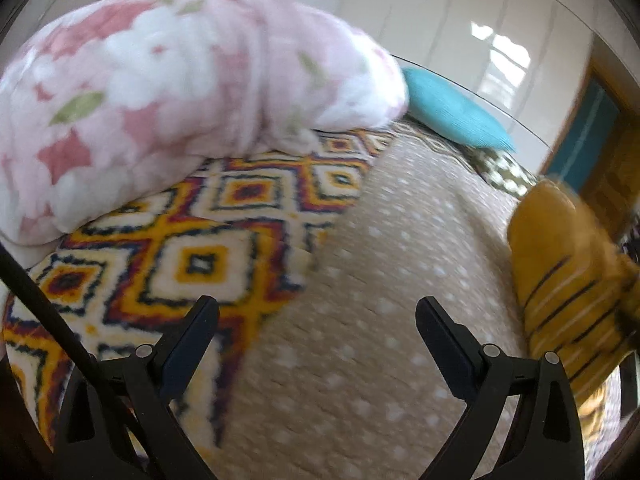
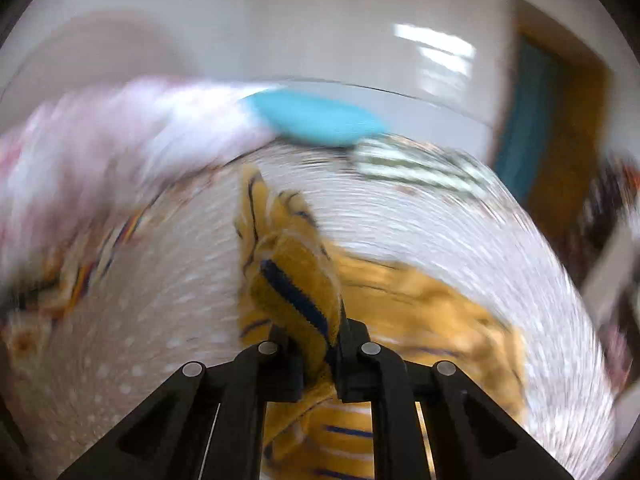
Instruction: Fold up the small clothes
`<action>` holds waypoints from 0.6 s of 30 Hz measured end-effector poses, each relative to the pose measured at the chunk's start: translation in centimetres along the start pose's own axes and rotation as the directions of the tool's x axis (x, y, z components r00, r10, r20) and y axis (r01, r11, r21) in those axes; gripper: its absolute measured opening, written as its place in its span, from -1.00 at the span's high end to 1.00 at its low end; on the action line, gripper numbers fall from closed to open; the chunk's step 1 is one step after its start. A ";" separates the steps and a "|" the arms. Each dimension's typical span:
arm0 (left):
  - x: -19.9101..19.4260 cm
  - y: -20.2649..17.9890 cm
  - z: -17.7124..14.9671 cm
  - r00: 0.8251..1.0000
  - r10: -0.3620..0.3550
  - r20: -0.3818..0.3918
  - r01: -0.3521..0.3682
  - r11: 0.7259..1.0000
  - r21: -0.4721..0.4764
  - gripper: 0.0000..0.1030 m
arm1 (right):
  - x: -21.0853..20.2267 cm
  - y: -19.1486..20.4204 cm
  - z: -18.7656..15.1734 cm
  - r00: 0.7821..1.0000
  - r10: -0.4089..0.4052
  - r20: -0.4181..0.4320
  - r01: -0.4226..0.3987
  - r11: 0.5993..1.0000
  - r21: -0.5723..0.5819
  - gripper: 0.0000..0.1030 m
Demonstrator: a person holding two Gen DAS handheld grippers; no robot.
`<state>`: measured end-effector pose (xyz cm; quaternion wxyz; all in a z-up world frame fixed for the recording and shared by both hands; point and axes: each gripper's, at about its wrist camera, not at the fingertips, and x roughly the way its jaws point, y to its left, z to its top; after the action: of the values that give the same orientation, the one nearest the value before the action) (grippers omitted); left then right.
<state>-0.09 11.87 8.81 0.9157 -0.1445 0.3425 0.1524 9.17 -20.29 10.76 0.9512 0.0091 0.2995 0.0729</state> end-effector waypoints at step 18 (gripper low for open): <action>-2.4 -25.3 -6.7 0.889 -0.376 -0.263 0.451 0.822 0.348 -0.90 | -0.6 -17.6 -13.4 0.981 0.179 -0.070 -0.121 0.858 0.499 0.81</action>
<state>3.85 -14.14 9.66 0.9012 -0.0386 0.4091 -0.1377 3.40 -38.13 -0.98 0.8901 0.2703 0.3604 0.0684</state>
